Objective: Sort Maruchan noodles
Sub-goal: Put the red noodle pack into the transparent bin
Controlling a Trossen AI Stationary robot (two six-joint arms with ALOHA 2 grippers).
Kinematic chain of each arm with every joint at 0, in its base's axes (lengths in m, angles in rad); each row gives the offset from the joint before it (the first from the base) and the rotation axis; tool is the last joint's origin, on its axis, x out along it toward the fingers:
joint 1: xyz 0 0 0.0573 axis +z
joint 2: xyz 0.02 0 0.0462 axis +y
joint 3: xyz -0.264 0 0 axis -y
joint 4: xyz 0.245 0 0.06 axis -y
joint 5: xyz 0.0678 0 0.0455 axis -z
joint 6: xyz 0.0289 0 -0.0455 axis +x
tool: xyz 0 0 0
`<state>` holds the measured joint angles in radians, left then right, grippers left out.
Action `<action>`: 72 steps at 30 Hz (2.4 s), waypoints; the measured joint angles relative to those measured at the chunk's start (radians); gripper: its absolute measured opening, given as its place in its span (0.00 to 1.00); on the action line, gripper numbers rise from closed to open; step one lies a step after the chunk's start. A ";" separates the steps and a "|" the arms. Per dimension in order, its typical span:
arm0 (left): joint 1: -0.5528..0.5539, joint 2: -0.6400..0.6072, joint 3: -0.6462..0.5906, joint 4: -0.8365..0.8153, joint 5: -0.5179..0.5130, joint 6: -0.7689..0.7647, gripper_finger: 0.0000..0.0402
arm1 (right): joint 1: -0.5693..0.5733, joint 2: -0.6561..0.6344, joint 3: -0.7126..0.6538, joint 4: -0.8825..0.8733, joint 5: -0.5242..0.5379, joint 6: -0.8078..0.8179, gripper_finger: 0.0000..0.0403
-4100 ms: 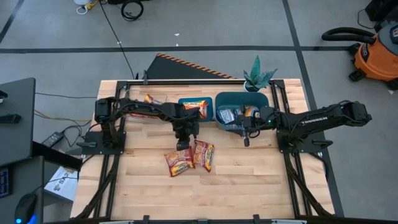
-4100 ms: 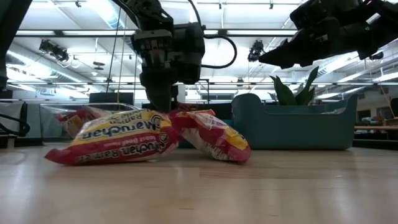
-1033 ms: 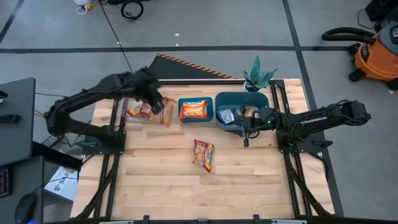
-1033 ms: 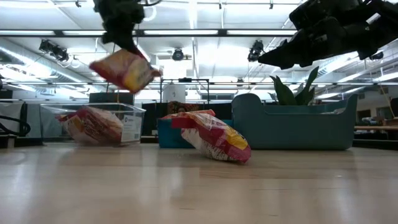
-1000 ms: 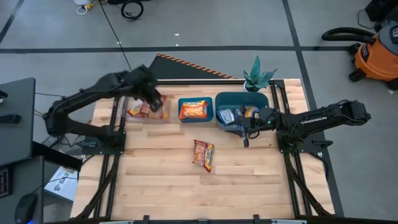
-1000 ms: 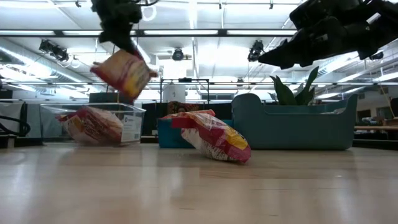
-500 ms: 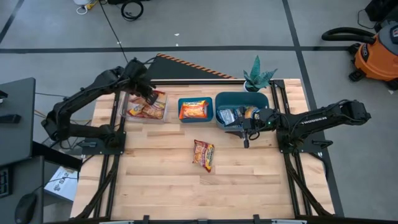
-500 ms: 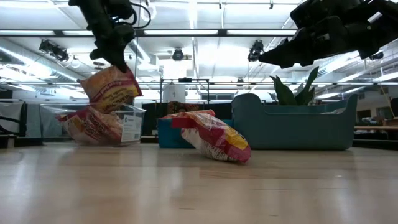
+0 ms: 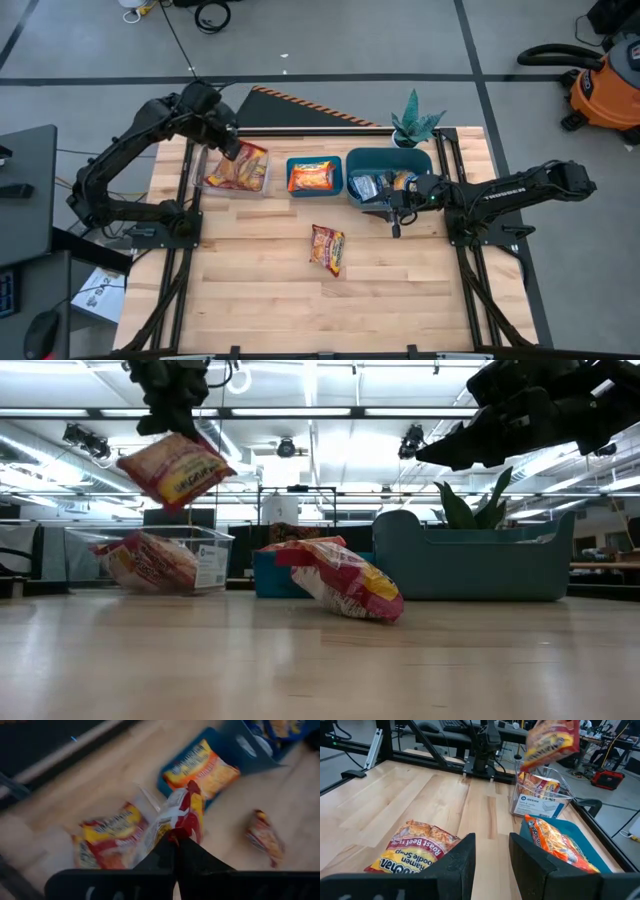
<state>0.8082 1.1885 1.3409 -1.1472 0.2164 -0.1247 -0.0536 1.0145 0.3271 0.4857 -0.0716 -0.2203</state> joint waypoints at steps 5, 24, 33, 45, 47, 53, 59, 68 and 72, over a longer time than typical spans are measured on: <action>-0.001 0.001 -0.009 -0.022 0.056 0.002 0.01 | 0.000 0.000 0.000 0.009 0.000 0.000 0.31; 0.079 0.003 -0.411 0.318 -0.018 0.035 0.09 | 0.000 0.000 0.000 0.037 0.000 -0.025 0.31; 0.020 0.002 -0.387 0.355 -0.322 0.188 0.31 | 0.000 0.000 0.000 0.033 -0.001 -0.026 0.31; -0.200 0.001 -0.265 0.355 -0.380 0.337 0.40 | -0.001 0.000 0.000 0.025 -0.001 -0.026 0.31; -0.254 0.001 -0.265 0.367 -0.227 0.308 0.40 | -0.001 0.000 0.000 0.019 -0.001 -0.026 0.31; -0.481 0.050 -0.309 0.534 -0.072 0.119 0.40 | -0.001 0.000 0.000 0.017 -0.001 -0.026 0.31; -0.677 0.173 -0.314 0.675 -0.147 -0.019 0.40 | -0.001 0.000 0.000 0.018 -0.001 -0.021 0.31; -0.791 0.389 -0.314 0.854 -0.154 -0.042 0.40 | -0.001 0.000 0.000 0.021 -0.001 -0.020 0.31; -0.775 0.473 -0.315 0.959 -0.157 0.001 0.40 | -0.001 0.000 0.000 0.021 -0.001 -0.021 0.31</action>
<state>0.0332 1.6617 1.0264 -0.1887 0.0594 -0.1242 -0.0544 1.0145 0.3271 0.5068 -0.0723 -0.2417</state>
